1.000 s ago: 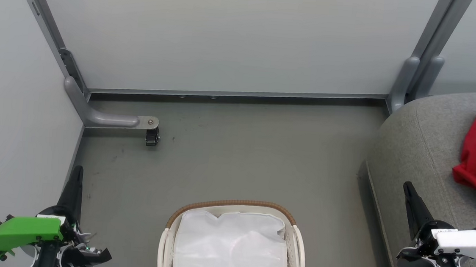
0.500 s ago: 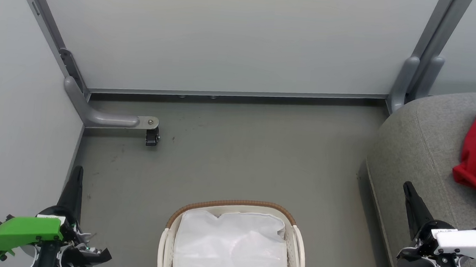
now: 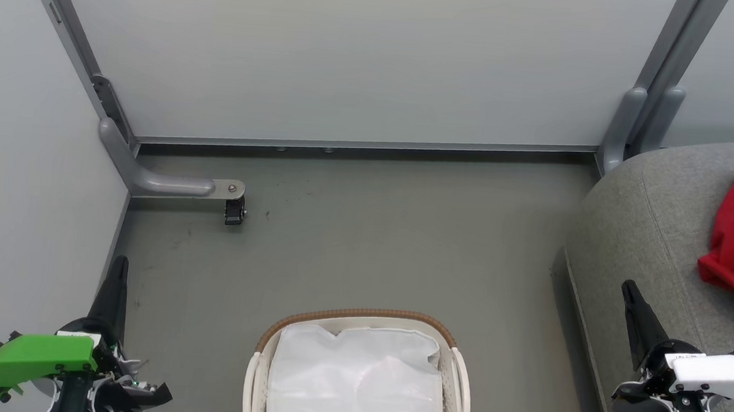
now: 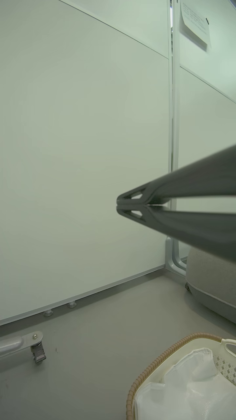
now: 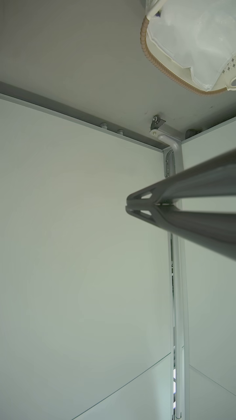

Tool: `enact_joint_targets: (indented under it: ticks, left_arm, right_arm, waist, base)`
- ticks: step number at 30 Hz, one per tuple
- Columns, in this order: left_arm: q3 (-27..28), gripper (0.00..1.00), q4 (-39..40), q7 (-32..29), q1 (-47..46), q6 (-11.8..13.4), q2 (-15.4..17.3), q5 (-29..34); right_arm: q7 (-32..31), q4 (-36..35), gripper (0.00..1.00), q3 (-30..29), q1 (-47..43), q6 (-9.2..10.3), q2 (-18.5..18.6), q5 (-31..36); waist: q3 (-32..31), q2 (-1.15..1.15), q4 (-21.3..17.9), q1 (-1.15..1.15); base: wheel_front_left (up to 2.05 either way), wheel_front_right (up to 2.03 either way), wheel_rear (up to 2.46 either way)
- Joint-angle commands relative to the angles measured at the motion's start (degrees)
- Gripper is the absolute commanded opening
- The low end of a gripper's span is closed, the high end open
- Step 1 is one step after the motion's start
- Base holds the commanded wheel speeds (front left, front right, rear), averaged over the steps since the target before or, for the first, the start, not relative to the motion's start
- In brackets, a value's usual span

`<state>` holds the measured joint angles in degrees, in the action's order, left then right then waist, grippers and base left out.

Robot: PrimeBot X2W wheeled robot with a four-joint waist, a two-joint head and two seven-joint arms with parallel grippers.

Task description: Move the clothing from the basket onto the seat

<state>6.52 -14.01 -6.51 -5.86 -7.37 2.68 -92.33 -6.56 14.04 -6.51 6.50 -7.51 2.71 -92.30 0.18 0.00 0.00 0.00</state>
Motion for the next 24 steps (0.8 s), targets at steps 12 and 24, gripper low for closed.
enact_joint_targets:
  ticks: [12,24]
  left_arm:
    - [0.1,0.0,0.1,-0.23,-0.66,-0.23,0.38,-0.18]
    - [0.1,0.0,0.1,-0.24,-0.66,-0.23,0.38,-0.18]
  right_arm:
    - [-0.15,-0.18,0.0,-0.1,-0.62,0.04,0.32,-0.22]
    - [-0.14,-0.18,0.0,-0.11,-0.62,0.04,0.32,-0.22]
  waist:
    - [0.0,0.0,0.0,0.0]
    - [0.0,0.0,0.0,0.0]
  base:
    - [0.0,0.0,0.0]
    - [0.0,0.0,0.0]
